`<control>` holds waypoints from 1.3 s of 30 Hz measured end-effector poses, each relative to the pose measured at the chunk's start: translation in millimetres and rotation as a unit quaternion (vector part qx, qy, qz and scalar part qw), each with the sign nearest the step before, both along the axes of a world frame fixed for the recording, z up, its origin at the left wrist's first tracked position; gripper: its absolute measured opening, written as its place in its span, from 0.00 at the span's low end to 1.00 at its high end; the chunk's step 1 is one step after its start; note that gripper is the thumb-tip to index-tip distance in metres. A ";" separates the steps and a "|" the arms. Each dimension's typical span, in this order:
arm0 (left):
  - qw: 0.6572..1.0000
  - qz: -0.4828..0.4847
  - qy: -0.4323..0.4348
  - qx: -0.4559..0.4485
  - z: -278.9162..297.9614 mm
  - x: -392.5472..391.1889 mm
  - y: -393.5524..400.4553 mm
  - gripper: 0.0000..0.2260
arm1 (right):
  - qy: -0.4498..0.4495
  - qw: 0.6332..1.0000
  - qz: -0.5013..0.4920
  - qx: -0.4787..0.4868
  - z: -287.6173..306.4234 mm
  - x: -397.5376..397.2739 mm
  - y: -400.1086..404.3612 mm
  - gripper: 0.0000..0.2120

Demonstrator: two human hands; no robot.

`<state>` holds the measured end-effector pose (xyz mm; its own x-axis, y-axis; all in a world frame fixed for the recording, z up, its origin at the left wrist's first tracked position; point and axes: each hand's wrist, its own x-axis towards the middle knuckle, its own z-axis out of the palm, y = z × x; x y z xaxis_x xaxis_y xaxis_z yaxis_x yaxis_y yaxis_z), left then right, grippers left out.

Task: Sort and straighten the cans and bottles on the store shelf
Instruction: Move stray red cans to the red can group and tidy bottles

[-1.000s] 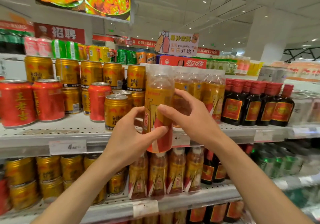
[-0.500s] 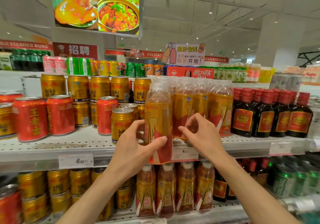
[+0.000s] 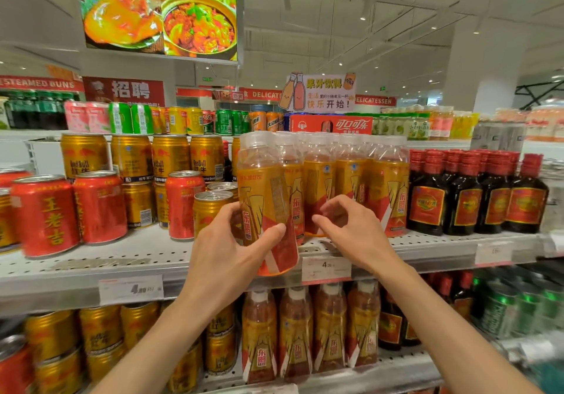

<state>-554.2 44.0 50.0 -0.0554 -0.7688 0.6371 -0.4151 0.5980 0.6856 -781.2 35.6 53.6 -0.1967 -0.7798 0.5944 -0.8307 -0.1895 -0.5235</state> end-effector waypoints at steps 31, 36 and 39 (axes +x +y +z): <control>0.995 0.042 -0.070 -0.060 9.1 -5.6 -5.9 0.34 | -0.091 0.994 -0.004 -0.057 18.0 -0.1 24.4 0.39; 0.995 0.030 -0.089 -0.041 8.8 -35.1 -23.8 0.31 | -0.099 0.992 -0.047 -0.060 11.0 -18.8 26.3 0.40; 0.994 0.036 -0.099 -0.030 8.9 -45.3 -37.7 0.34 | -0.111 0.990 -0.057 -0.057 8.5 -26.5 25.6 0.40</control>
